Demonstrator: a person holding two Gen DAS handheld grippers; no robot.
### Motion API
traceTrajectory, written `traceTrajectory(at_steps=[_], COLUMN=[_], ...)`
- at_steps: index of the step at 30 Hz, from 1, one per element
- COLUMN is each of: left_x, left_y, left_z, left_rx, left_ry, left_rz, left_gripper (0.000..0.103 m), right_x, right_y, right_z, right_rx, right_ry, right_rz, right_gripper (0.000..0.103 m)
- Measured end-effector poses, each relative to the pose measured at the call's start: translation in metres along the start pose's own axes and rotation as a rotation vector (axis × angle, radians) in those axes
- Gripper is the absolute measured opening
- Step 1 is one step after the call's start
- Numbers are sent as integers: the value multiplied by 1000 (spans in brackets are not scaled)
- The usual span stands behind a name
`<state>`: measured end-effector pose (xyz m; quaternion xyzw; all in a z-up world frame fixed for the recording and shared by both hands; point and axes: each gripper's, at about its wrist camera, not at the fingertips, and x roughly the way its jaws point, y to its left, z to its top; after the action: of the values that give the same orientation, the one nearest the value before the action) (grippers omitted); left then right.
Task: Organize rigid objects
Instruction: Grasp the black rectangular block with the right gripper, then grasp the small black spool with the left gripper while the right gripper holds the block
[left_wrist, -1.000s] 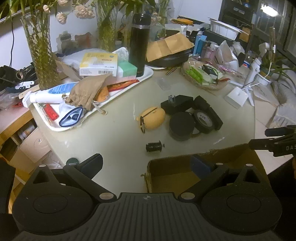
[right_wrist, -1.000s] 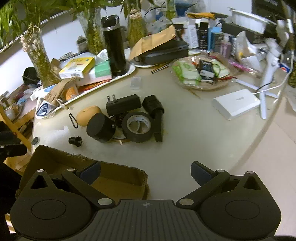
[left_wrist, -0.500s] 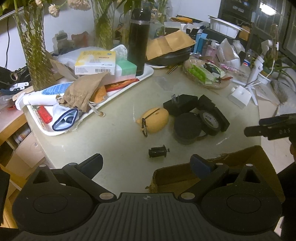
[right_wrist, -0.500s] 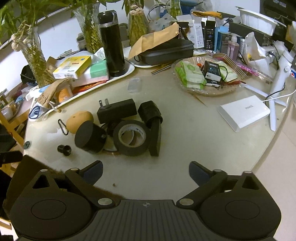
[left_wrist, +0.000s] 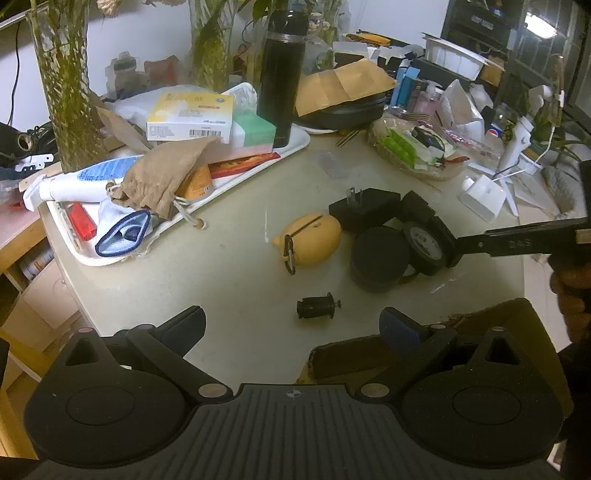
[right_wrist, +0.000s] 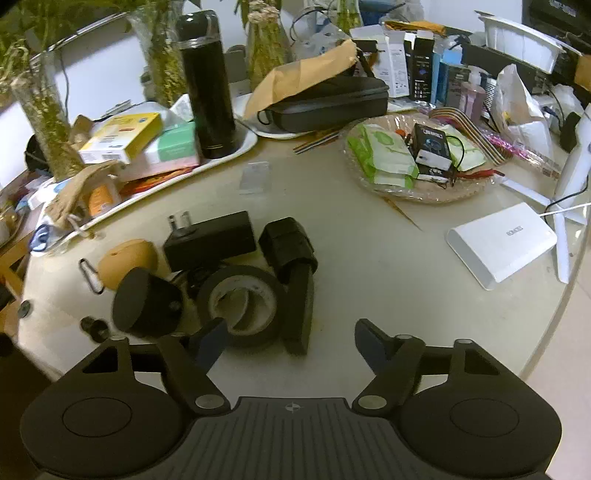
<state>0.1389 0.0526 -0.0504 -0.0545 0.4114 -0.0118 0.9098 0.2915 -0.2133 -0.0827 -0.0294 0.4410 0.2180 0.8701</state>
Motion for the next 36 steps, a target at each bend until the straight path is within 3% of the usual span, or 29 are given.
traceTrajectory(at_steps=[14,24,36], left_x=[4,5,12], left_y=[4,2,-2], left_z=[1,2,10], left_rx=[-30,-27,-12], left_ry=[2,0,12], left_rz=[-9,-15,8], left_gripper=[103,103,103], right_x=[38,46,21], right_y=[-7,-8,-8], right_z=[10,11,12], right_rx=[41,46,29], right_ry=[26,35,3], right_rz=[-5,-16,-39], right_gripper=[20,17,17])
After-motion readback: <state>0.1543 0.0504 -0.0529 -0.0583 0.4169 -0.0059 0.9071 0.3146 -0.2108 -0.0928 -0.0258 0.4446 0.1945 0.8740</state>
